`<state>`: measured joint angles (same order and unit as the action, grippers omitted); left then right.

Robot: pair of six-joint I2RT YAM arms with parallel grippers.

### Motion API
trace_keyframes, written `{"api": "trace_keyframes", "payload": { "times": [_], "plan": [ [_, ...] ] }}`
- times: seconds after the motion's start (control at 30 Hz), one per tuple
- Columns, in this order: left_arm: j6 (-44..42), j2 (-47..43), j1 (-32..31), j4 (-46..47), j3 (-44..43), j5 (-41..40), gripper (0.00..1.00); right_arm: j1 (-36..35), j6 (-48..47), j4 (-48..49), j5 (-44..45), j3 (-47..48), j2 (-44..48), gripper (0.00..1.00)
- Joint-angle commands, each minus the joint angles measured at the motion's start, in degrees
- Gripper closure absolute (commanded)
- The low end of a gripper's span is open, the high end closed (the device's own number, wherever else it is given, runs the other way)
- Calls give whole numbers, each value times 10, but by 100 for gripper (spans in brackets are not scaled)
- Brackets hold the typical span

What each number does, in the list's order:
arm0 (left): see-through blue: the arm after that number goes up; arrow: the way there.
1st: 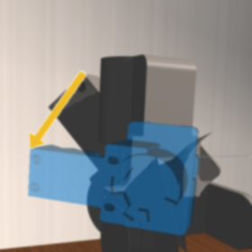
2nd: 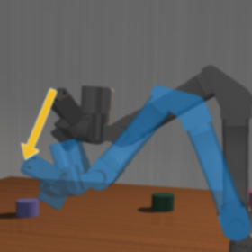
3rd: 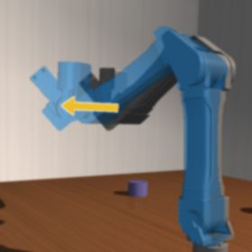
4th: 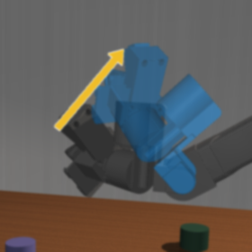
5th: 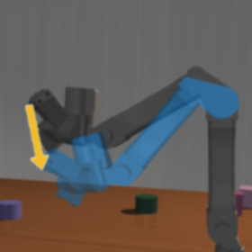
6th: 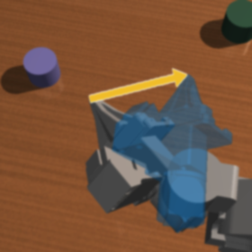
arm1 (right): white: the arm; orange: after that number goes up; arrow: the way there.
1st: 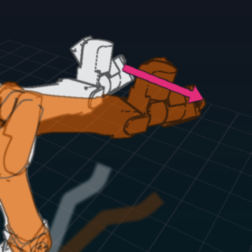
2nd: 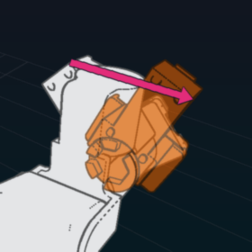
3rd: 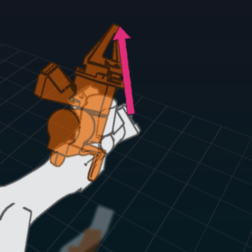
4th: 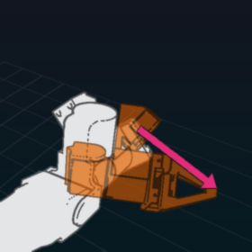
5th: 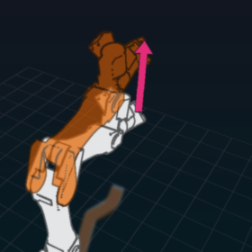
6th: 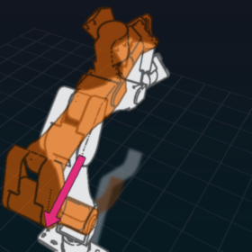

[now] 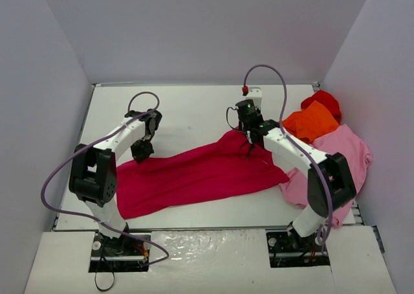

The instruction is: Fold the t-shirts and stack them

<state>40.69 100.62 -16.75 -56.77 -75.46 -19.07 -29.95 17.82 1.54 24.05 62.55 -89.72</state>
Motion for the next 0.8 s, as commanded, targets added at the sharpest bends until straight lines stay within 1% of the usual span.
{"api": "trace_keyframes", "payload": {
  "times": [0.0, 0.23, 0.4, 0.47, 0.6, 0.63, 0.77],
  "plan": [
    [1, -14, -6, -10, -23, -11, 100, 19, -59, 67, -53, 126, -84, 100],
    [-1, -8, -7, -14, -36, -14, 100, 34, -95, 67, -100, 268, -196, 100],
    [-3, -3, -7, -13, -37, -14, 100, 34, -127, 70, -114, 322, -231, 100],
    [-4, -1, -7, -13, -37, -13, 100, 34, -144, 81, -120, 320, -233, 100],
    [-5, 3, -7, -12, -33, -14, 100, 39, -198, 166, -142, 277, -226, 100],
    [-6, 4, -7, -11, -32, -13, 100, 43, -198, 180, -144, 277, -231, 100],
    [-7, 4, -7, -12, -28, -14, 100, 55, -183, 160, -159, 306, -248, 100]
  ]
}}
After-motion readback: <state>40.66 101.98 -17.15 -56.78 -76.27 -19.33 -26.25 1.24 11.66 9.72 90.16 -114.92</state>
